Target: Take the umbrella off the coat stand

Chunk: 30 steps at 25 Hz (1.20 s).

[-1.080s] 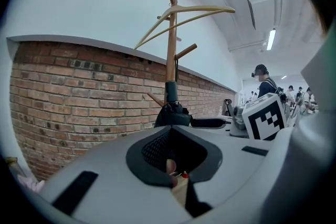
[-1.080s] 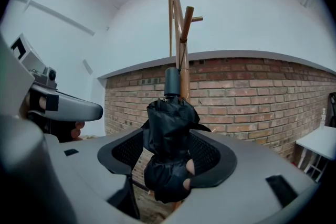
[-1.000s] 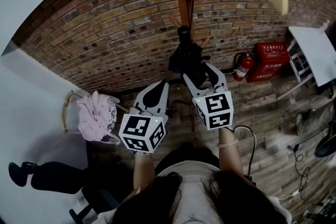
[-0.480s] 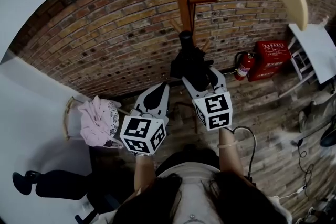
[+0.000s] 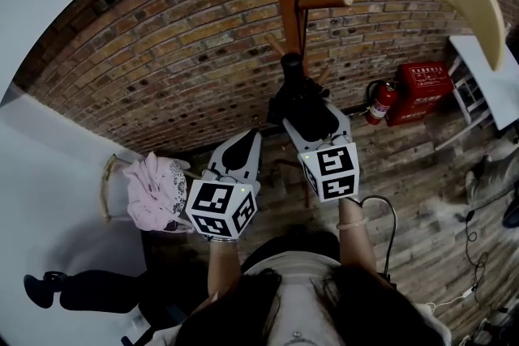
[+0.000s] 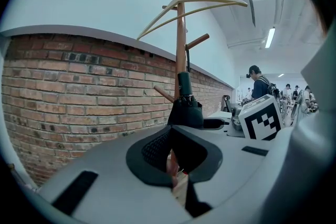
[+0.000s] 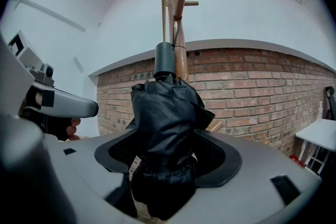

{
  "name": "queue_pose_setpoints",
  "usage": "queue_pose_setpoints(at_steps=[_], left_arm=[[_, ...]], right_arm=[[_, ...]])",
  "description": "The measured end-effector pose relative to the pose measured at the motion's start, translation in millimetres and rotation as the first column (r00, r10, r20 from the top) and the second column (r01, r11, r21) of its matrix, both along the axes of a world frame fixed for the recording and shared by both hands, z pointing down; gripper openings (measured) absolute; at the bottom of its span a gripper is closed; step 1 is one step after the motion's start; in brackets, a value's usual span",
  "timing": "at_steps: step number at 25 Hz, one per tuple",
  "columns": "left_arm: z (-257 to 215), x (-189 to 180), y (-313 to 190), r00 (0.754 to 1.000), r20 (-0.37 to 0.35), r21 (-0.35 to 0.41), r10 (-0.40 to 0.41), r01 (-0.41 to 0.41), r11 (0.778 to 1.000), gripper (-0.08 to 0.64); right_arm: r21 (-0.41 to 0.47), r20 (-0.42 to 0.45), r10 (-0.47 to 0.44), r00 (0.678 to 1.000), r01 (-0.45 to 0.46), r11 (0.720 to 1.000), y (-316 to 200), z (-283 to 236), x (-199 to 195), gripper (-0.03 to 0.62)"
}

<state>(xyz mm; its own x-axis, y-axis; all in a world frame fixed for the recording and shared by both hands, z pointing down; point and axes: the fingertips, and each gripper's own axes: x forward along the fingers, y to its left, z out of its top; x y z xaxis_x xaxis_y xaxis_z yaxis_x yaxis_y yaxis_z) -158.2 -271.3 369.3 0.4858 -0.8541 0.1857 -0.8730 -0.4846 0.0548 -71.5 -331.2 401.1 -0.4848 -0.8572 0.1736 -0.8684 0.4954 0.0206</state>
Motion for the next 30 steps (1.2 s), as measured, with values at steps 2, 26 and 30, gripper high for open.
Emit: queue_pose_setpoints(at_steps=[2, 26, 30], left_arm=[[0, 1, -3, 1.0, -0.002, -0.001, 0.005, -0.005, 1.0, 0.009], [-2, -3, -24, 1.0, -0.02, 0.011, 0.001, 0.0, 1.0, 0.009], [-3, -2, -23, 1.0, -0.023, 0.013, -0.001, 0.002, 1.0, 0.009]], right_arm=[[-0.005, -0.001, -0.001, 1.0, 0.001, 1.0, -3, 1, -1, 0.313], [-0.008, -0.085, 0.041, 0.996, -0.042, 0.999, -27, 0, -3, 0.294], [-0.009, -0.083, 0.035, 0.996, -0.036, 0.999, -25, 0, -3, 0.291]])
